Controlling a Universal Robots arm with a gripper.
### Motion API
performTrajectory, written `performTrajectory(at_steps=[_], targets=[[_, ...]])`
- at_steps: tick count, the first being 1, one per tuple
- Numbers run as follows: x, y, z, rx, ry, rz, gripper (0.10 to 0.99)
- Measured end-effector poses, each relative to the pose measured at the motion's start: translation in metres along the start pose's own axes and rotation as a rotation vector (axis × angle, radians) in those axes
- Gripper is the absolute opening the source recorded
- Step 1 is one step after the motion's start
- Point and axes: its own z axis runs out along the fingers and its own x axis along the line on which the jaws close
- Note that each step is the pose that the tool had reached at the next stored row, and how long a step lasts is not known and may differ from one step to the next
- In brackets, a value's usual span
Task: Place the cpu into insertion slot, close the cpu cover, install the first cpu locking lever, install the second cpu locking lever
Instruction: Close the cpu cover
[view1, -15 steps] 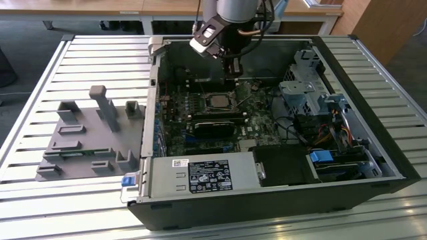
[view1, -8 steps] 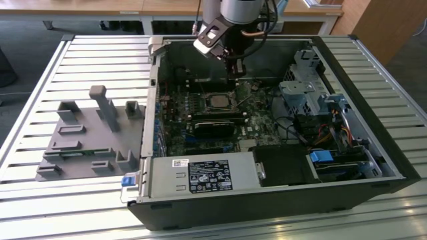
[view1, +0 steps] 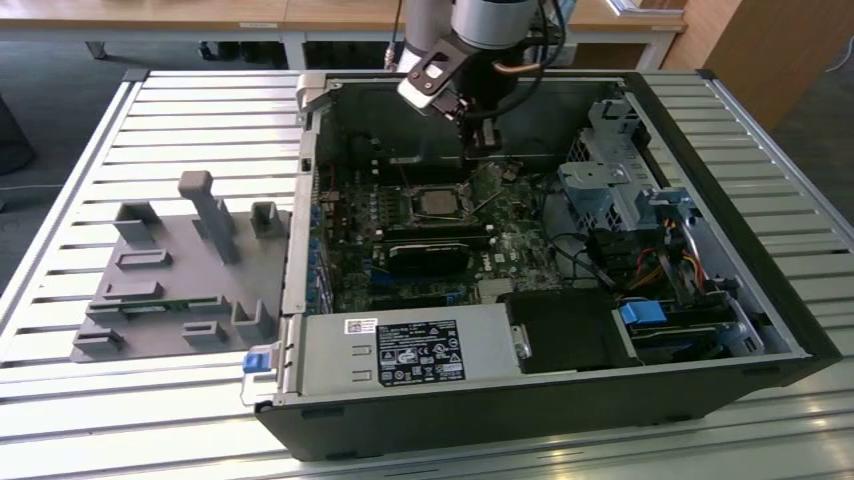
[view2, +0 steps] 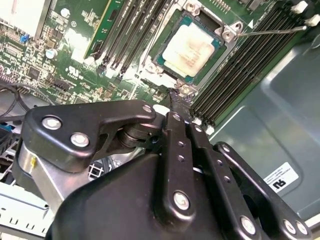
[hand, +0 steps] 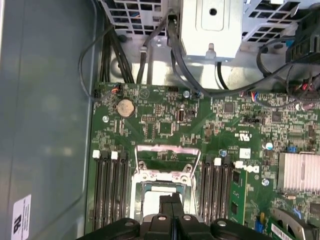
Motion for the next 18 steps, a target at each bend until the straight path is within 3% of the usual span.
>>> performTrajectory(at_steps=[18], targets=[[-0.0007,0.0175,0.0037,0.0,-0.0001,0.0,0.106]])
